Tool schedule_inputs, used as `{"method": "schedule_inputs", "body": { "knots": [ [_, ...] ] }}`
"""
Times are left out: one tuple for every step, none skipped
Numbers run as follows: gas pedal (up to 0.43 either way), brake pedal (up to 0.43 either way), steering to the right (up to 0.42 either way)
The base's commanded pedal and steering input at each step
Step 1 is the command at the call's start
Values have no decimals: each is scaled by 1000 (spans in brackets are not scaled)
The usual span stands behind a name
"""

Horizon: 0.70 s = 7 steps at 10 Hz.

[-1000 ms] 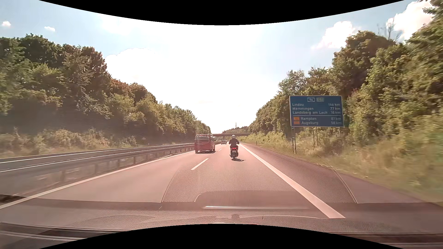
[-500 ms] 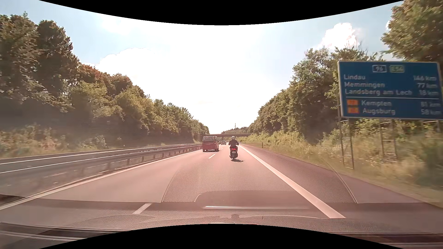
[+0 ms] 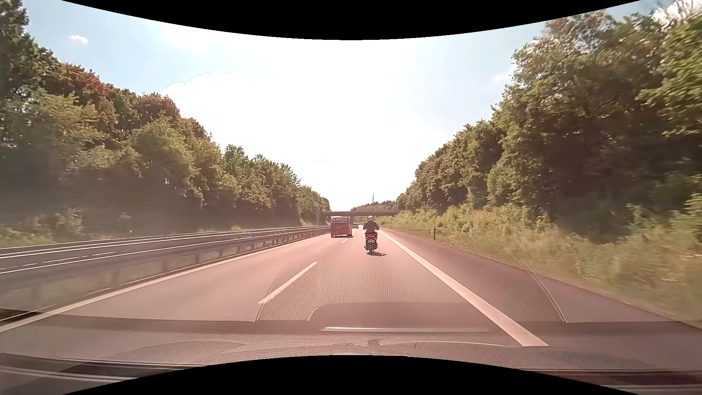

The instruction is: Follow the waypoints while adhering to traffic rules and regulations

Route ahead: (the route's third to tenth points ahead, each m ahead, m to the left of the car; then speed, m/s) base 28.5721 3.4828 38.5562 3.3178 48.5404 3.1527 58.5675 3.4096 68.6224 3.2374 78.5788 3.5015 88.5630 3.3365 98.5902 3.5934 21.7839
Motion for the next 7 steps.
{"method": "schedule_inputs", "body": {
  "knots": [
    [260, 12, 6],
    [268, 12, 6],
    [280, 12, 6],
    [280, 12, 5],
    [287, 12, 5],
    [299, 12, 5],
    [299, 12, 5]
  ]
}}
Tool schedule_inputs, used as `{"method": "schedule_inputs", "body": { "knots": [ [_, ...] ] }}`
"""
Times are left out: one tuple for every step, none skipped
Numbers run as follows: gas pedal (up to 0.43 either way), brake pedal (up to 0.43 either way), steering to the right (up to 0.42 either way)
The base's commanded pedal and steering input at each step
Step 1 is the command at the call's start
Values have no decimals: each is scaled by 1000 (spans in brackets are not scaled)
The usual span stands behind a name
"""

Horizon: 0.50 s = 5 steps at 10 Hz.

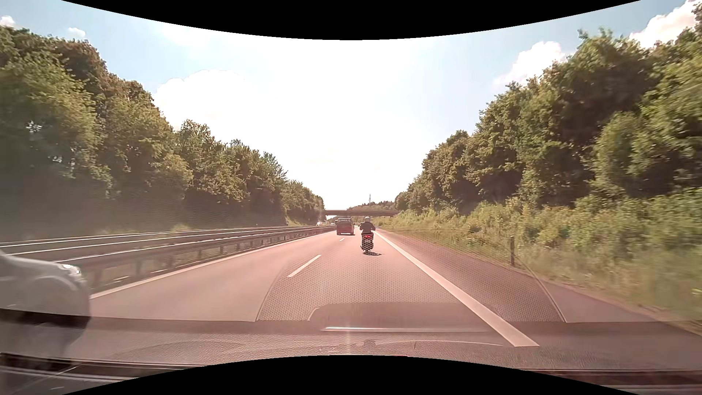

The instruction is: Follow the waypoints while adhering to traffic rules and regulations

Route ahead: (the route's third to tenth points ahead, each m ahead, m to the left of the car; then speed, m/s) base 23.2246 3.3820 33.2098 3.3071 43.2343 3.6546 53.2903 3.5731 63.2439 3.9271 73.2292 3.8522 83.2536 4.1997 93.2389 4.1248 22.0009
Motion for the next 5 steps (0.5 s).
{"method": "schedule_inputs", "body": {
  "knots": [
    [299, 12, 4],
    [299, 12, 3],
    [299, 12, 3],
    [299, 12, 2],
    [299, 12, 2]
  ]
}}
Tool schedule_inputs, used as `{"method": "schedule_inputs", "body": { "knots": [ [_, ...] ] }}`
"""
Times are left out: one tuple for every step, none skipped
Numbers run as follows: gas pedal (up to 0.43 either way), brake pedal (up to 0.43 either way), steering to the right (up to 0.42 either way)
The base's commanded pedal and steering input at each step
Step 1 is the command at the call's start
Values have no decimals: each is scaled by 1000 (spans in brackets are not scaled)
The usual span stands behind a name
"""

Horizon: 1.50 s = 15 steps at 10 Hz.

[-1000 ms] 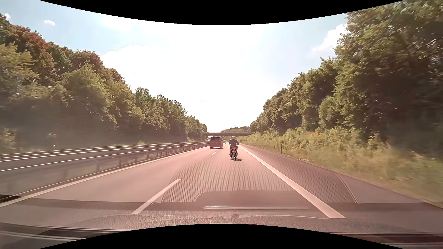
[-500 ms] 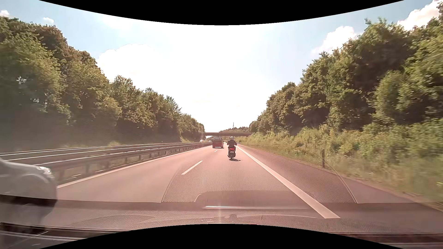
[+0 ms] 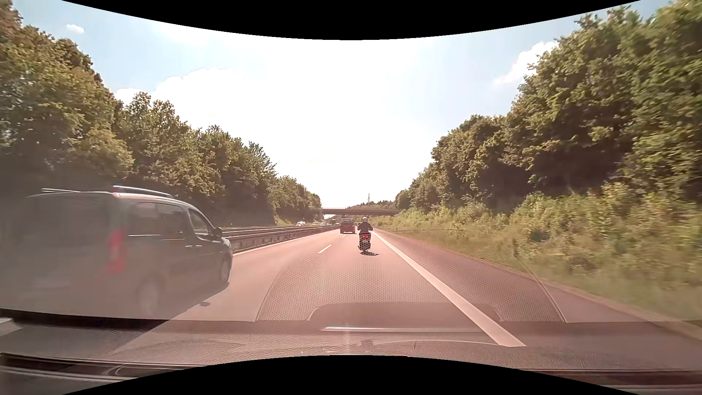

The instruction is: Follow the waypoints while adhering to traffic rules and regulations

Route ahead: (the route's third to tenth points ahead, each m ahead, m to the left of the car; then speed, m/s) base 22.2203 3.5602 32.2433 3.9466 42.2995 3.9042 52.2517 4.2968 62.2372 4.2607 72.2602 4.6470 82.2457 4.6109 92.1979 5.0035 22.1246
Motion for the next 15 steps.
{"method": "schedule_inputs", "body": {
  "knots": [
    [299, 12, 1],
    [311, 12, 0],
    [311, 12, 0],
    [311, 12, 0],
    [311, 12, 0],
    [311, 12, -1],
    [311, 12, -2],
    [311, 12, -4],
    [311, 12, -4],
    [287, 12, -4],
    [260, 12, -4],
    [248, 12, -4],
    [248, 12, -4],
    [248, 12, -3],
    [240, 12, -2]
  ]
}}
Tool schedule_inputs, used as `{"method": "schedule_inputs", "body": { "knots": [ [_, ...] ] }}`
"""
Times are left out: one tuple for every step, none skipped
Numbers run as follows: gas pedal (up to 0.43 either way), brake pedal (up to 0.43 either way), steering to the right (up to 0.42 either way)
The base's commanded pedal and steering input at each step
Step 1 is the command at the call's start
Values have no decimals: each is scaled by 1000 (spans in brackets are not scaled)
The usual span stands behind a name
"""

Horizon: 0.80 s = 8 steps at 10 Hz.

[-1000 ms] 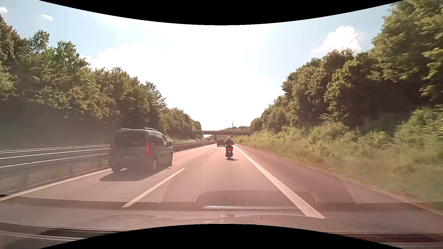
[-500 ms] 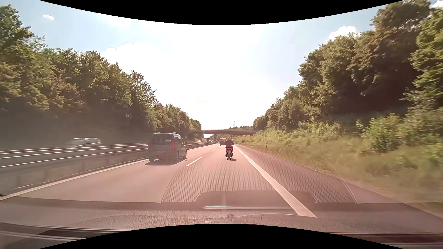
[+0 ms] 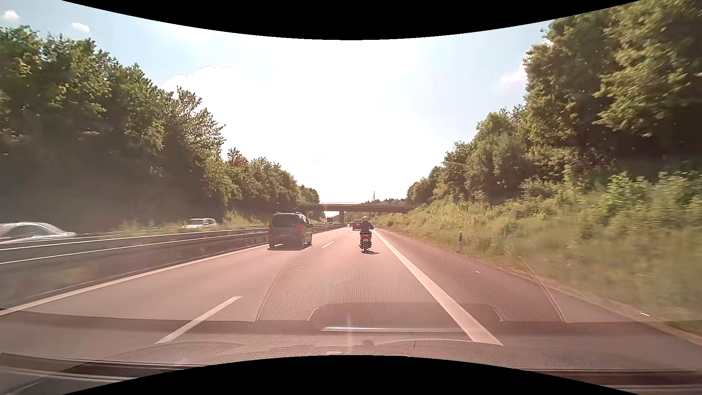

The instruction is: Follow the waypoints while adhering to traffic rules and regulations

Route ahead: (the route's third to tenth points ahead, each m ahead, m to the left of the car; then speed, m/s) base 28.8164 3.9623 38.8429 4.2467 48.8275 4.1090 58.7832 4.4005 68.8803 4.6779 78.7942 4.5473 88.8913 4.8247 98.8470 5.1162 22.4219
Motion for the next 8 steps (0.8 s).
{"method": "schedule_inputs", "body": {
  "knots": [
    [228, 12, -1],
    [228, 12, 0],
    [220, 12, 0],
    [220, 12, 0],
    [220, 12, 0],
    [220, 12, -1],
    [220, 12, 0],
    [220, 12, 0]
  ]
}}
